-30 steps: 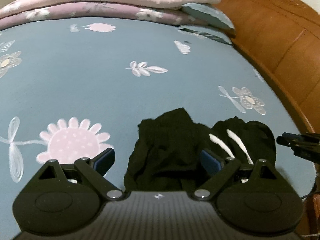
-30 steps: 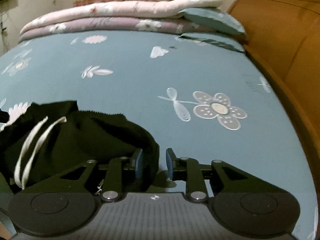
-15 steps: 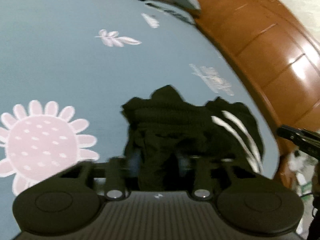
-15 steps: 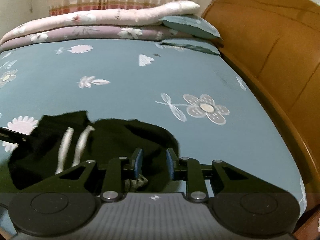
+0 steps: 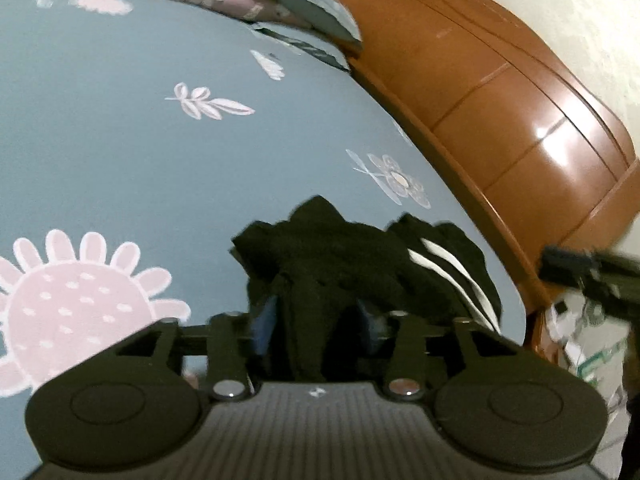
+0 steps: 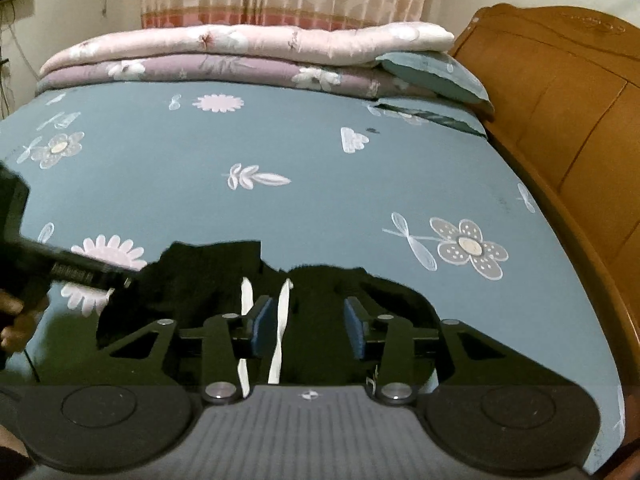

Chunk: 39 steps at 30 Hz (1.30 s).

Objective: Fold clothes
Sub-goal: 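Lift the pants with both grippers and stretch them along the bed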

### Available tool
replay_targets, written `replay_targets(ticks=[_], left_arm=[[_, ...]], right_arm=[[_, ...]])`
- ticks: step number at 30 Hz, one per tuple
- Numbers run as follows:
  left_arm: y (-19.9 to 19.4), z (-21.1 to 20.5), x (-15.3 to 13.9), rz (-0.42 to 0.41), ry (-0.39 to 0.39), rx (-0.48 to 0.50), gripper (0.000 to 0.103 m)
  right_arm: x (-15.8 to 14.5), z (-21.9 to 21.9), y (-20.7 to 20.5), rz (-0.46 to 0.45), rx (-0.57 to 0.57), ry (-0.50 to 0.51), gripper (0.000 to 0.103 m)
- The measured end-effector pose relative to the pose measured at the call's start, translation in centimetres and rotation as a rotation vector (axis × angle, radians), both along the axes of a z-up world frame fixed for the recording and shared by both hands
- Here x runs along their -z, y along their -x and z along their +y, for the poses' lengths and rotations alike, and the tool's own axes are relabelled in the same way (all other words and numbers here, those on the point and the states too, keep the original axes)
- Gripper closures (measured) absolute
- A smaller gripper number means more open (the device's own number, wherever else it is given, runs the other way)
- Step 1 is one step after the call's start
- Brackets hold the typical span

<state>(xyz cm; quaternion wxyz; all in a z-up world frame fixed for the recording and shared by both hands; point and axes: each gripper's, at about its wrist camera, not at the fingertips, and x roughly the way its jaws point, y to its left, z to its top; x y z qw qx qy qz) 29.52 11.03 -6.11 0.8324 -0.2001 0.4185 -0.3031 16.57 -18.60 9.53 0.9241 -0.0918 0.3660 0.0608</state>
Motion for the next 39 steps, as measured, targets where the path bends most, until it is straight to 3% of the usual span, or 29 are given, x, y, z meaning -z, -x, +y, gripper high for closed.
replay_targets(ticks=[2,5,7,12,17,21,28,34,39], left_arm=[[-0.9,0.0,0.7,0.020,0.053,-0.001,0.045],[-1.5,0.2,1.3,0.050,0.122,0.006,0.047],[-1.0,0.2,0.7,0.020,0.159,0.048,0.050],[1.3,0.6,-1.7,-0.152,0.186,0.154,0.052],[-0.7,-0.2,0.0,-0.090,0.159,0.135,0.052],[-2.8,-0.8,2.0,-0.014,0.200,0.124,0.052],[-1.3,-1.1,0.1,-0.122,0.297,0.248,0.054],[-2.9,-3.0,2.1,-0.017,0.241,0.237,0.054],[-2.0,-3.7,0.6,-0.071,0.175,0.198,0.069]], right_arm=[[0.2,0.0,0.3,0.012,0.011,-0.002,0.059],[0.5,0.0,0.4,0.022,0.024,-0.006,0.059],[0.5,0.0,0.4,0.025,0.025,-0.007,0.059],[1.0,-0.4,0.2,0.033,0.038,-0.015,0.054],[1.6,-0.2,-0.2,0.045,0.035,-0.032,0.054],[1.9,0.1,0.0,0.053,0.034,-0.028,0.054],[2.0,-1.4,0.7,0.072,0.097,-0.042,0.054],[2.5,-2.6,1.3,0.090,0.128,-0.053,0.054],[2.8,-3.9,2.0,0.098,0.147,-0.063,0.054]])
